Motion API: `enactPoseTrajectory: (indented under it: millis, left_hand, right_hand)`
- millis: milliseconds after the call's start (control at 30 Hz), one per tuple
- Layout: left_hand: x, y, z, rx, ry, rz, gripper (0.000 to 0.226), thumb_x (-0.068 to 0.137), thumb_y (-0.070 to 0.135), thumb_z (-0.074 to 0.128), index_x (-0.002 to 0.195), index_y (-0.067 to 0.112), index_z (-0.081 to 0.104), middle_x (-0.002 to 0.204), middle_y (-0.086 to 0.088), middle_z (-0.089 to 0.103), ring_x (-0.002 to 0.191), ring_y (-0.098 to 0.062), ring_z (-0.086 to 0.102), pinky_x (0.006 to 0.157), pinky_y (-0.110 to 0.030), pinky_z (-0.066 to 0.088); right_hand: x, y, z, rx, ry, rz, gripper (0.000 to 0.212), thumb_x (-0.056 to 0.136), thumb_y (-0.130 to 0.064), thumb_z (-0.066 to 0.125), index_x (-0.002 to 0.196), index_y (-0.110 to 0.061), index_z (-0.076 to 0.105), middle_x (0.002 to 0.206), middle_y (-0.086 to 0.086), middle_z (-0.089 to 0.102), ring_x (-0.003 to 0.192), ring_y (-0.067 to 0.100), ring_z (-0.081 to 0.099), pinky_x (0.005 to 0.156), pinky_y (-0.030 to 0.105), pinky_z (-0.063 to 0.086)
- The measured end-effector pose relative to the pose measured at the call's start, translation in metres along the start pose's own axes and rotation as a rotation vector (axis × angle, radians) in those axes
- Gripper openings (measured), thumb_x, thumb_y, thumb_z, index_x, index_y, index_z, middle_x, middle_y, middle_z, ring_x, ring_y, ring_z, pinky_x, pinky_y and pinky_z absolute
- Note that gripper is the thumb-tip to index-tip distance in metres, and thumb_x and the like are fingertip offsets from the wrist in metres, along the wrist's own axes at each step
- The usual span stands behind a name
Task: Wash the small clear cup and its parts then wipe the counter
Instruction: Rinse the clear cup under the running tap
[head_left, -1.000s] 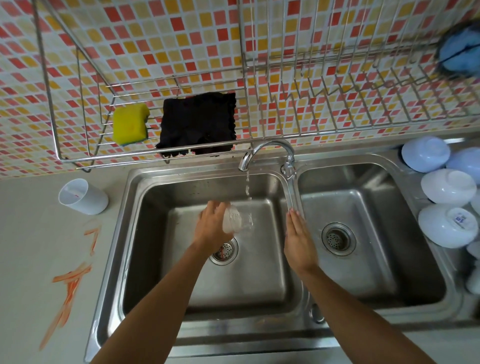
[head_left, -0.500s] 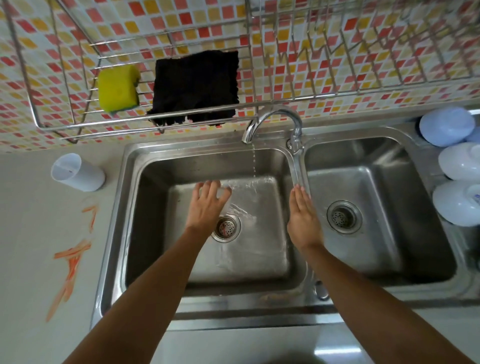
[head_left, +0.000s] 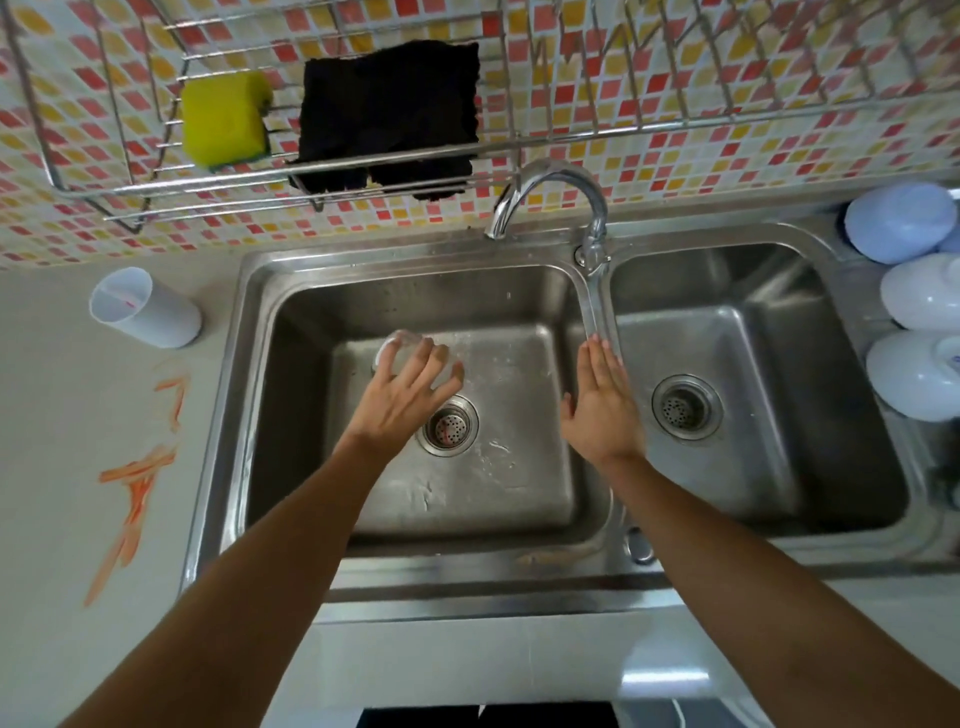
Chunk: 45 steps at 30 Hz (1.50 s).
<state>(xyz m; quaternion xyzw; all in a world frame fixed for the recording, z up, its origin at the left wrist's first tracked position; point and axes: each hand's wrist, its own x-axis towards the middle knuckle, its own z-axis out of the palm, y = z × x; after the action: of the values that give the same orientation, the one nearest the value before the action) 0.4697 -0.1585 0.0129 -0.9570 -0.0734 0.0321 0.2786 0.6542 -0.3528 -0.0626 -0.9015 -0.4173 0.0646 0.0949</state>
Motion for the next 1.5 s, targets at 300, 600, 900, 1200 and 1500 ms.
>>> enactPoseTrajectory:
  millis: [300,600,900,1200,1500]
  left_hand:
    - [-0.028,-0.003,-0.009,-0.043,0.085,-0.118,0.067,0.073,-0.005,0.019,0.124,0.022,0.054,0.123,-0.010,0.057,0.118,-0.027,0.055,0.097,-0.053,0.040]
    - [-0.066,-0.038,0.005,-0.158,0.053,-0.205,0.071,0.060,0.002,0.071,0.125,0.023,0.052,0.126,-0.013,0.053,0.118,-0.030,0.052,0.096,-0.053,0.040]
    - [-0.102,-0.087,0.027,-0.335,-0.015,-0.212,0.079,0.060,0.024,0.083,0.130,0.024,0.047,0.120,-0.012,0.053,0.109,-0.029,0.052,0.094,-0.048,0.041]
    - [-0.116,-0.125,0.041,-0.571,0.042,-0.254,0.082,0.071,0.043,0.077,0.140,0.029,0.034,0.134,-0.005,0.043,0.123,-0.025,0.044,0.106,-0.047,0.030]
    - [-0.144,-0.208,0.034,-1.429,0.276,-0.647,0.075,0.076,0.059,0.069,0.136,0.033,0.033,0.136,0.008,0.043,0.115,0.000,0.042,0.097,-0.025,0.040]
  right_hand:
    - [-0.001,-0.002,-0.003,-0.086,-0.098,0.008,0.088,0.094,-0.067,0.016,0.154,-0.006,-0.006,0.162,0.012,-0.007,0.150,0.024,-0.010,0.121,0.048,-0.002]
    - [-0.030,-0.057,-0.009,-0.250,-0.252,-0.029,0.074,0.091,-0.073,0.007,0.149,-0.038,-0.022,0.159,0.001,-0.026,0.145,0.032,-0.022,0.107,0.075,-0.006]
    - [-0.025,-0.170,-0.009,0.090,-0.125,0.236,0.076,0.092,-0.068,0.030,0.153,-0.039,-0.005,0.162,0.003,-0.017,0.147,0.039,-0.010,0.111,0.070,0.004]
    - [-0.022,-0.225,0.007,0.278,-0.161,0.322,0.064,0.095,-0.038,0.056,0.151,-0.017,0.031,0.159,0.018,0.019,0.146,0.037,0.015,0.118,0.041,0.015]
    - [0.047,-0.307,-0.002,0.854,-0.123,0.476,0.023,0.088,-0.005,0.063,0.110,-0.009,0.068,0.105,0.011,0.071,0.089,0.022,0.064,0.076,0.023,0.043]
